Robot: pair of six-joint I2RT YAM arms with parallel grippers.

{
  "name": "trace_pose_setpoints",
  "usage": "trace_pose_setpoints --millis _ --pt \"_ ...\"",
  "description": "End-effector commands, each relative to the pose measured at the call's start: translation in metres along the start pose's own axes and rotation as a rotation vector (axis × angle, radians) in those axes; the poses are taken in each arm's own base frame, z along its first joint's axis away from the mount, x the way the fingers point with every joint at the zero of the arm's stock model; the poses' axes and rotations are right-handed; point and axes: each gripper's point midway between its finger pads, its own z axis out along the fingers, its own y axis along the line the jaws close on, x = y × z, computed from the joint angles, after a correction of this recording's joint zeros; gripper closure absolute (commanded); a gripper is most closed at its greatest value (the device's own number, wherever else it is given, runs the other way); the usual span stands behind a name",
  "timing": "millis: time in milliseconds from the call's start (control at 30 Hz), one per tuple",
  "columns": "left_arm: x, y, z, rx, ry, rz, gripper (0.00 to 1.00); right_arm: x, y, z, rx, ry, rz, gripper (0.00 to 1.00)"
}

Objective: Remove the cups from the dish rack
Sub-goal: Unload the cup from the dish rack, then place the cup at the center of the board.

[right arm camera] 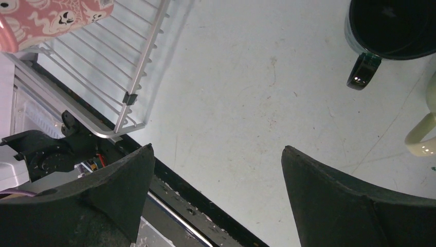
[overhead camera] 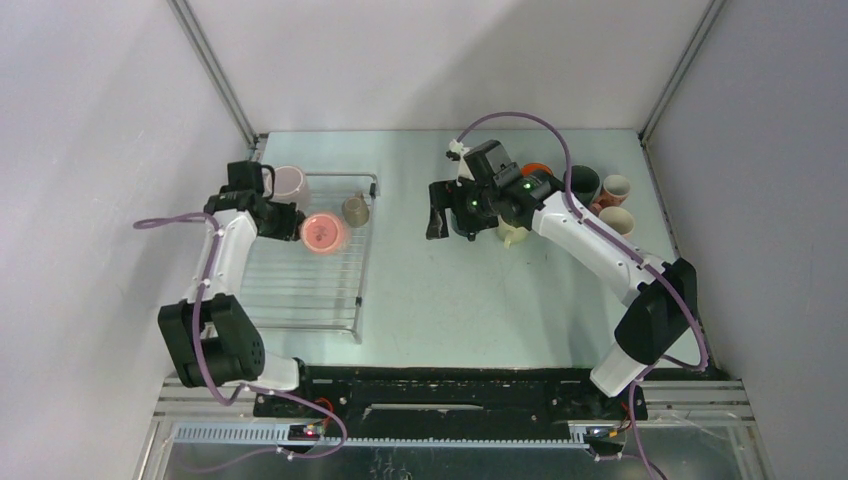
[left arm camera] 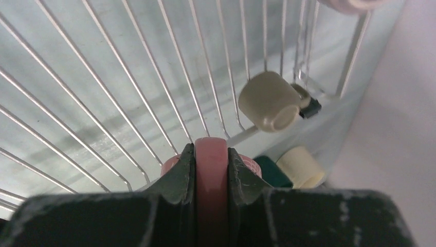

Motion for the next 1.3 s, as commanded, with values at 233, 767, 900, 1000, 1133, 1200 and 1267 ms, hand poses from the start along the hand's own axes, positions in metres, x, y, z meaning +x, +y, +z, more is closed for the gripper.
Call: trace_pose_setpoints --millis 233,767,900,1000,1133,1200,1267 --pt "0.051 -0.07 -0.096 0.345 0.106 0.372 1.0 -0.034 0.051 -0.016 -0.248 -0.116 -0.061 0.0" --pt "0.153 -0.115 -0.141 0.593 0.386 0.617 1.0 -0.081 0.084 -0.041 -0.731 -0.228 -0.082 0.0" --pt "0.172 -0.122 -0.148 0.639 0.439 0.647 1.0 -0.082 0.077 -0.042 -0.8 -0.218 -0.073 0.0" --pt "0.182 -0.128 -0.154 0.679 0.467 0.66 1.0 -0.08 0.074 -0.041 -0.82 -0.209 -0.077 0.0" --pt "0.195 -0.134 -0.158 0.712 0.496 0.685 1.0 -0.076 0.077 -0.043 -0.863 -0.195 -0.074 0.0" --pt "0.202 -0.137 -0.16 0.728 0.51 0.694 1.0 -0.074 0.082 -0.045 -0.902 -0.185 -0.068 0.0" --pt "0.207 -0.139 -0.161 0.742 0.522 0.704 1.0 -0.071 0.088 -0.048 -0.954 -0.164 -0.06 0.0"
